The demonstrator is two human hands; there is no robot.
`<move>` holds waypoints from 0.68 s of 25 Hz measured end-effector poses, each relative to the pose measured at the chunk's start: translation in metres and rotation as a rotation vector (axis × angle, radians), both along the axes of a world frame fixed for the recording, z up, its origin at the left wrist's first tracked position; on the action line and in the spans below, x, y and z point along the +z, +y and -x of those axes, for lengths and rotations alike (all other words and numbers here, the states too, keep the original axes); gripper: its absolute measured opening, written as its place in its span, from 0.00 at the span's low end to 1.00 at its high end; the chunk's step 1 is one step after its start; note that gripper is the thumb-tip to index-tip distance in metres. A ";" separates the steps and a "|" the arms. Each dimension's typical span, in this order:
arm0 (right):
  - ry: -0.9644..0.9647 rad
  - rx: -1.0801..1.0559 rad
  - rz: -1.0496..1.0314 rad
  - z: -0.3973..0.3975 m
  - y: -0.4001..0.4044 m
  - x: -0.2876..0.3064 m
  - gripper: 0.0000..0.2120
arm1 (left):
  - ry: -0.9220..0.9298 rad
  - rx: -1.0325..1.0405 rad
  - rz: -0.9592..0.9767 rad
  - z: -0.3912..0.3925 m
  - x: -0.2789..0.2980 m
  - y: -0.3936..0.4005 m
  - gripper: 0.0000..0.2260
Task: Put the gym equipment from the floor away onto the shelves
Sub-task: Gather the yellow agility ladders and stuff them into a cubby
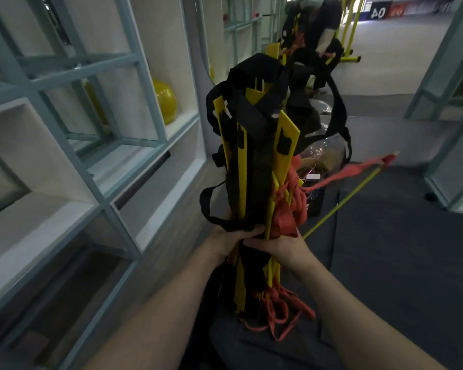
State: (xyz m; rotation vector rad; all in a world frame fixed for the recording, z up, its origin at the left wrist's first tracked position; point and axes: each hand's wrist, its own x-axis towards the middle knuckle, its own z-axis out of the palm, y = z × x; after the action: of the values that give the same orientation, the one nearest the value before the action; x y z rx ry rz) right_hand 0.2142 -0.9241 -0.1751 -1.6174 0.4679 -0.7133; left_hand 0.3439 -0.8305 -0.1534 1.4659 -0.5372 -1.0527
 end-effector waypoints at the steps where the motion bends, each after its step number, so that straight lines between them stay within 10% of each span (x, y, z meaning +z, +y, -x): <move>1: 0.000 -0.003 0.006 -0.001 0.000 -0.001 0.23 | -0.012 0.007 -0.028 0.002 0.002 -0.001 0.22; 4: -0.004 0.029 0.022 0.001 -0.005 0.003 0.20 | -0.199 -0.082 -0.019 0.002 -0.001 -0.007 0.40; 10: 0.071 0.000 0.130 0.000 -0.015 0.004 0.34 | -0.350 0.045 0.103 0.018 0.002 -0.023 0.44; 17: -0.095 -0.200 -0.287 0.008 0.005 -0.016 0.23 | -0.377 0.178 0.197 0.018 -0.011 -0.035 0.21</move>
State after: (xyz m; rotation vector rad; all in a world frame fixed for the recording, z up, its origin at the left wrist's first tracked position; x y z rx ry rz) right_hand 0.2062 -0.9186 -0.1910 -1.2738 0.6380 -0.8280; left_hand 0.3259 -0.8655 -0.1640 1.5109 -0.7393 -0.5679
